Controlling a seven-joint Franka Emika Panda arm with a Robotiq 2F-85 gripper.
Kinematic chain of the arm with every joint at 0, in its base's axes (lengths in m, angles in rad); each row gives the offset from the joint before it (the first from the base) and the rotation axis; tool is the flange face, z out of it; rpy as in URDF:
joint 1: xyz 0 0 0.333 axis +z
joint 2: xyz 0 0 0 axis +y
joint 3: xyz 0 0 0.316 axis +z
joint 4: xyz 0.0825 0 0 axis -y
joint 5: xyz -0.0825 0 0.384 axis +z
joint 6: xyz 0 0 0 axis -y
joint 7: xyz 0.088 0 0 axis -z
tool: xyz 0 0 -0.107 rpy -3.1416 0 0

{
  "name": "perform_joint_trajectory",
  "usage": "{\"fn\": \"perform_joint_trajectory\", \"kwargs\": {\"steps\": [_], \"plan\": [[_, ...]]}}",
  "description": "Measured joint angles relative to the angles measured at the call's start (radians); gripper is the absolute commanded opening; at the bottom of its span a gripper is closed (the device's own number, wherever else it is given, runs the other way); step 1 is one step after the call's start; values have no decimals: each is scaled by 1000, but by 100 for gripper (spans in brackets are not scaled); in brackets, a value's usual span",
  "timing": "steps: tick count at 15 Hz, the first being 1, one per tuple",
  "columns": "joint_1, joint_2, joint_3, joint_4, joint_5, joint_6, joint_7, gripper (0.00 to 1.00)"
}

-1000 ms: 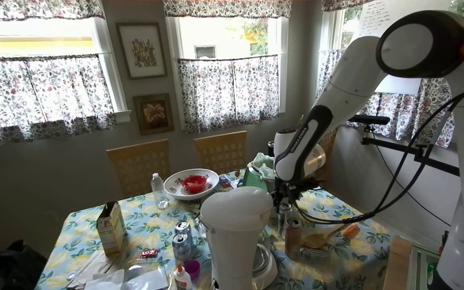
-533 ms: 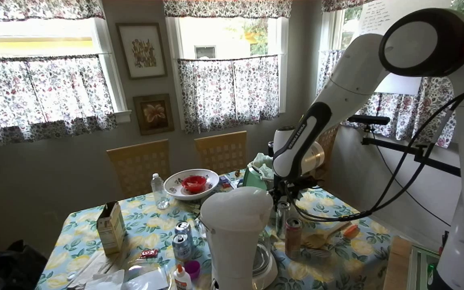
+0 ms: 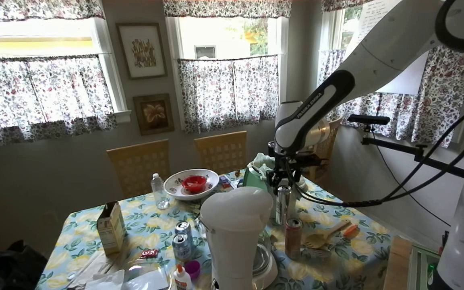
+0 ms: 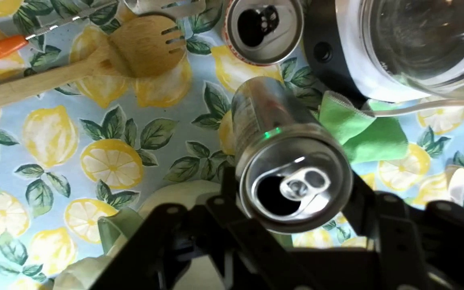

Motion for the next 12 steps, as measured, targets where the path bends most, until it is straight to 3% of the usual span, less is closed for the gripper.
{"fn": "perform_joint_trajectory", "kwargs": {"steps": [6, 12], "plan": [[-27, -150, 2, -8, -74, -96, 48, 37], [-96, -325, 12, -22, -124, -180, 110, 37]]}}
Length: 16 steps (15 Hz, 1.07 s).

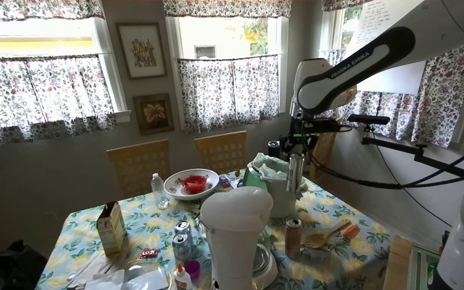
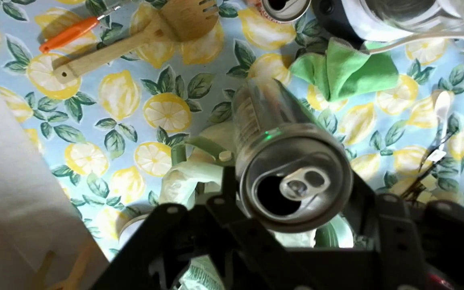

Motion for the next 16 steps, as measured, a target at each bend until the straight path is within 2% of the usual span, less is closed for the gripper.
{"fn": "perform_joint_trajectory", "kwargs": {"steps": [4, 7, 11, 16], "plan": [[-60, -76, 1, 7, 0, -20, 24, 37], [-94, -84, 1, 35, 0, -20, 44, 37], [-117, -50, 1, 88, 1, 11, 57, 37], [-129, 58, -8, 159, 5, 97, 83, 37]]}}
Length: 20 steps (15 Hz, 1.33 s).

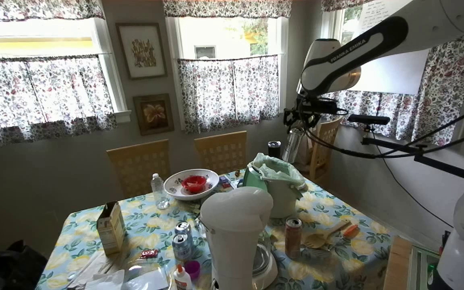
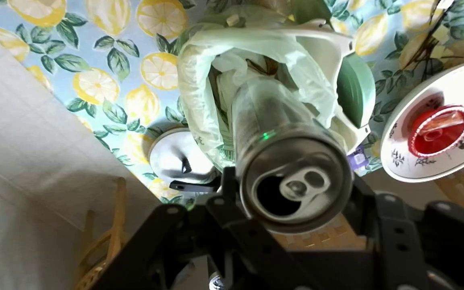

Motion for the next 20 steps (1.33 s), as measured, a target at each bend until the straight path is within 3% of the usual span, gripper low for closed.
{"fn": "perform_joint_trajectory", "kwargs": {"steps": [7, 14, 15, 18, 20], "plan": [[1, 180, -33, 78, 45, 134, 1, 37], [13, 315, -53, 156, 113, 178, -8, 37], [15, 328, -53, 165, 125, 179, -13, 87], [27, 361, -53, 187, 157, 179, -19, 99], [36, 371, -53, 193, 164, 180, -19, 100]]}}
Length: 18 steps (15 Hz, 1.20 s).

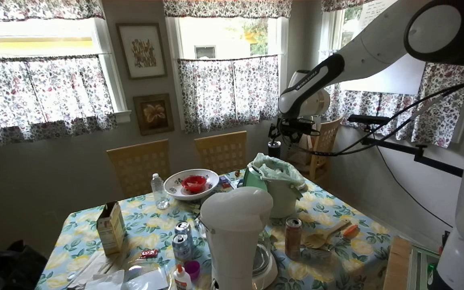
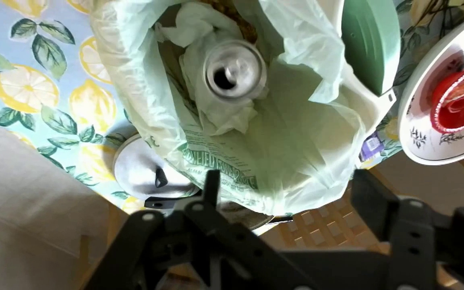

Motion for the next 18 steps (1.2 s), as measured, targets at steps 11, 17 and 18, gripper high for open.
{"fn": "perform_joint_trajectory", "kwargs": {"steps": [11, 17, 18], "plan": [[67, -132, 8, -87, 6, -93, 7, 100], [94, -207, 59, -200, -73, -288, 86, 100], [97, -206, 70, -217, -99, -297, 106, 100]]}}
